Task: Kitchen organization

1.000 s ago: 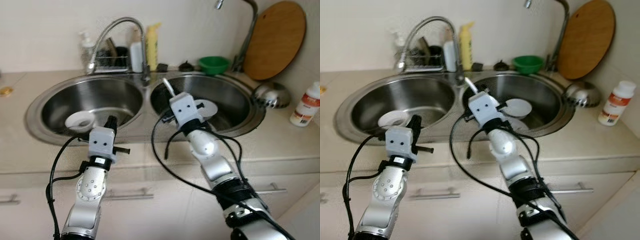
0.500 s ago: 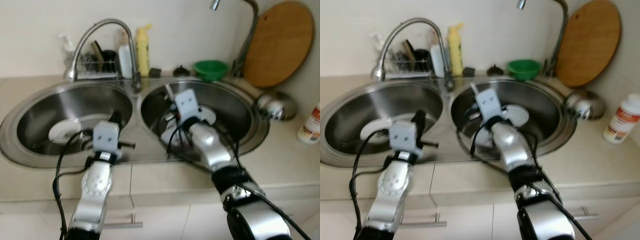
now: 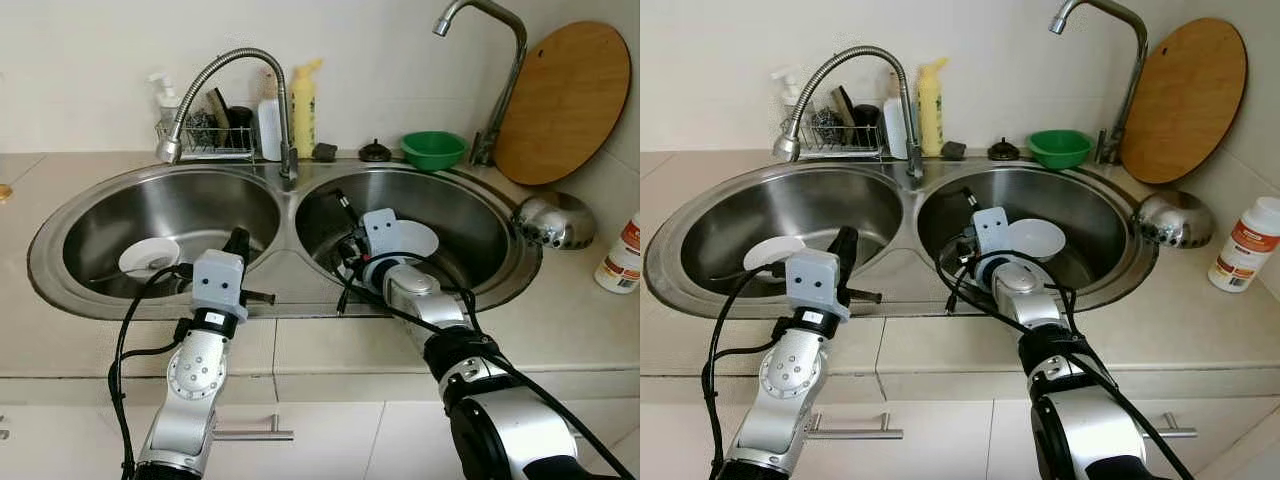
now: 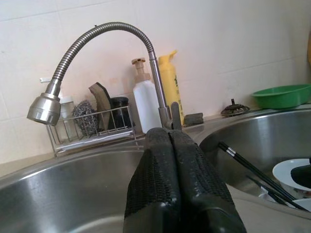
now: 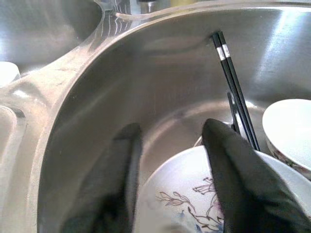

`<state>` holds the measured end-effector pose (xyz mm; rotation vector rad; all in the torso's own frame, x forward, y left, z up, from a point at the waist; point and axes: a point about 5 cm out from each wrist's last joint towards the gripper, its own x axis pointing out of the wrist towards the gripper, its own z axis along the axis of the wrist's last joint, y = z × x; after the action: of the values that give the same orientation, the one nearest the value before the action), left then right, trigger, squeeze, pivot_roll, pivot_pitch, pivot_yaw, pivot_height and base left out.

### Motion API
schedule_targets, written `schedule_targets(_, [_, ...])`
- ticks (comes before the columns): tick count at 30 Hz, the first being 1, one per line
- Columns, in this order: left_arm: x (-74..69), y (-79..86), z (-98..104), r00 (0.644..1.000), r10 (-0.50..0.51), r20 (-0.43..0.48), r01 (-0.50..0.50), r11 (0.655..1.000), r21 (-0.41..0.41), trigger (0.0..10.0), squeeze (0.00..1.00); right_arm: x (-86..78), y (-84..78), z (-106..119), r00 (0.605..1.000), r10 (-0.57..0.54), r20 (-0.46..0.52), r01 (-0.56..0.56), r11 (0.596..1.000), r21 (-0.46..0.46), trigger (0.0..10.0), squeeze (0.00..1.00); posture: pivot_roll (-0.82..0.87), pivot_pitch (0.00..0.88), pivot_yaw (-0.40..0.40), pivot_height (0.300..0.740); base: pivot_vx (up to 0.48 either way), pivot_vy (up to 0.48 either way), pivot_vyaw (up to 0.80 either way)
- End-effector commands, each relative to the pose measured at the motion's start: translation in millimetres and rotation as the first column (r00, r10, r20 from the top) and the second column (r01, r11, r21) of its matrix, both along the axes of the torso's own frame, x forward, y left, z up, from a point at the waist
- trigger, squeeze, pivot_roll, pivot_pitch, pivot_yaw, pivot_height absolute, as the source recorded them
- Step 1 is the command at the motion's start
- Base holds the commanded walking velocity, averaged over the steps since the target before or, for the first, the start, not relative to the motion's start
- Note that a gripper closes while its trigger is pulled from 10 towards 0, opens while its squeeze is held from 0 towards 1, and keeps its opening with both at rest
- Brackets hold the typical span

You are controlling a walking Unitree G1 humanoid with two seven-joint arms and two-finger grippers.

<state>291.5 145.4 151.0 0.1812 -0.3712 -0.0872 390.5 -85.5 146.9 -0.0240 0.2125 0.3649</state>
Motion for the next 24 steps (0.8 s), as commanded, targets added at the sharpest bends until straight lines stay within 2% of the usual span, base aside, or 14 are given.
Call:
schedule_targets(1, [0.1, -0.4, -2, 1.000, 0.000, -0.013, 0.000, 1.000, 0.006, 10.0, 0.00, 4.1, 2.2, 15, 0.999, -0.001, 0.048, -0.002, 0.999, 0.052, 10.0, 1.00, -0.02, 0.000, 0.017, 0.740, 0.000, 0.000, 0.00])
schedule_targets(4, [0.1, -0.6, -2, 1.000, -0.001, -0.013, 0.001, 1.000, 0.003, 10.0, 0.00, 4.7, 0.0, 20, 0.997, -0.012, 0.082, 0.007, 0.998, 0.067, 10.0, 1.00, -0.03, 0.000, 0.018, 0.740, 0.000, 0.000, 0.00])
schedule_targets(6, [-0.1, -0.9, -2, 1.000, -0.005, -0.016, 0.005, 1.000, -0.004, 10.0, 0.00, 5.3, -2.5, 34, 0.987, -0.036, 0.159, 0.017, 0.993, 0.119, 10.0, 1.00, -0.03, 0.000, 0.017, 0.740, 0.000, 0.000, 0.00])
schedule_targets(9, [-0.9, -1.1, -2, 1.000, -0.009, -0.015, 0.009, 1.000, -0.008, 10.0, 0.00, 4.8, -7.3, 54, 0.953, -0.096, 0.287, 0.057, 0.988, 0.141, 10.0, 1.00, -0.03, 0.000, 0.015, 0.740, 0.000, 0.000, 0.00])
schedule_targets(10, [-0.9, -1.1, -2, 1.000, -0.009, -0.015, 0.009, 1.000, -0.008, 10.0, 0.00, 4.8, -7.3, 54, 0.953, -0.096, 0.287, 0.057, 0.988, 0.141, 10.0, 1.00, -0.03, 0.000, 0.015, 0.740, 0.000, 0.000, 0.00])
schedule_targets(11, [-1.5, -1.4, -2, 1.000, -0.013, -0.013, 0.013, 1.000, -0.016, 10.0, 0.00, 1.9, -8.2, 62, 0.932, -0.115, 0.344, 0.056, 0.983, 0.176, 10.0, 0.69, -0.03, 0.000, 0.015, 0.740, 0.000, 0.000, 0.00])
schedule_targets(12, [-2.0, -2.1, -2, 1.000, -0.016, -0.011, 0.016, 1.000, -0.017, 10.0, 0.00, -0.4, -9.1, 67, 0.917, -0.133, 0.375, 0.059, 0.977, 0.203, 10.0, 0.00, -0.03, 0.000, 0.015, 0.740, 0.000, 0.000, 0.00])
schedule_targets(14, [-2.7, -3.9, -3, 1.000, -0.026, -0.013, 0.026, 0.999, -0.022, 10.0, 0.00, -5.2, -10.4, 71, 0.894, -0.156, 0.420, 0.058, 0.970, 0.236, 10.0, 0.00, -0.03, 0.000, 0.015, 0.740, 0.000, 0.000, 0.00])
schedule_targets(18, [-2.6, -5.0, -2, 0.999, -0.033, -0.015, 0.033, 0.999, -0.030, 10.0, 0.00, -12.5, -9.4, 71, 0.878, -0.161, 0.451, 0.053, 0.969, 0.242, 10.0, 0.00, -0.03, 0.000, 0.017, 0.740, 0.000, 0.000, 0.00])
schedule_targets(24, [-2.2, -4.2, -2, 0.999, -0.041, -0.016, 0.041, 0.999, -0.028, 10.0, 0.00, -22.2, -10.7, 70, 0.858, -0.172, 0.484, 0.049, 0.966, 0.255, 10.0, 0.00, -0.03, 0.000, 0.019, 0.740, -0.286, 0.000, 0.00])
